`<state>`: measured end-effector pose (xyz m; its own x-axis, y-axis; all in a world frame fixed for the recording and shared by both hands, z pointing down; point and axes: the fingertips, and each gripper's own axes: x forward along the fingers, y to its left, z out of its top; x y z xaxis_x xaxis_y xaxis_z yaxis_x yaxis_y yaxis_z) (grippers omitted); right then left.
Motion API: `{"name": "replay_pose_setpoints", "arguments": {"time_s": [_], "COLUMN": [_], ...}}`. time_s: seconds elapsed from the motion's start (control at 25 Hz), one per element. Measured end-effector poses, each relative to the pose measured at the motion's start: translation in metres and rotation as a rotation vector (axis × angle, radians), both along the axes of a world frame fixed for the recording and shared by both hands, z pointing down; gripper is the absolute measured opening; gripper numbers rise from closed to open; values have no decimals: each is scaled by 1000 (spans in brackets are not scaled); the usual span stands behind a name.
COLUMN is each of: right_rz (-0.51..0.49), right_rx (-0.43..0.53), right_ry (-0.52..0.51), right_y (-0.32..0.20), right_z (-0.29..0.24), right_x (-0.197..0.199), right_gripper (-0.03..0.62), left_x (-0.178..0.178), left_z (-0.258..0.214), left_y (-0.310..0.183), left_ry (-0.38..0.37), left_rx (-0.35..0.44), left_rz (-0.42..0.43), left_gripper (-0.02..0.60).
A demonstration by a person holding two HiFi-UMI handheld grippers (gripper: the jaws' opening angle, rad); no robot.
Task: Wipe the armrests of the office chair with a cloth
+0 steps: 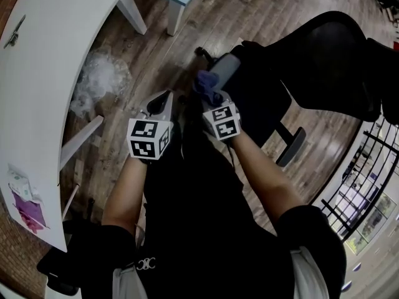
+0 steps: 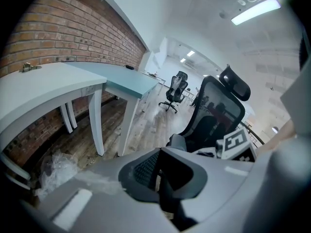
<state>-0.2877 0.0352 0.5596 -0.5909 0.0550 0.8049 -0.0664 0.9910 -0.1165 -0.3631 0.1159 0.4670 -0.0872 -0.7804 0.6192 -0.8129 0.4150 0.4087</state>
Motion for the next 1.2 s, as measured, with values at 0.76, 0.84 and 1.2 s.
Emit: {"name": "replay_pose_setpoints", "arguments": {"time_s": [0.76, 0.84, 1.2], "right_rz": [14, 56, 242], "right_rx": [-33, -19, 79], "right_ry": [8, -1, 0], "right_y": [-68, -92, -187], "right_z": [14, 16, 14], "right_x": [6, 2, -9], "right_gripper": [46, 48, 46], "left_x": [14, 14, 18], "left_z": [7, 9, 7], "left_y": [-14, -13, -18], "left_ry": [-16, -18, -51], "left_rx": [-52, -61, -81], "left_rz": [86, 90, 118], "left_gripper": [6, 6, 6]}}
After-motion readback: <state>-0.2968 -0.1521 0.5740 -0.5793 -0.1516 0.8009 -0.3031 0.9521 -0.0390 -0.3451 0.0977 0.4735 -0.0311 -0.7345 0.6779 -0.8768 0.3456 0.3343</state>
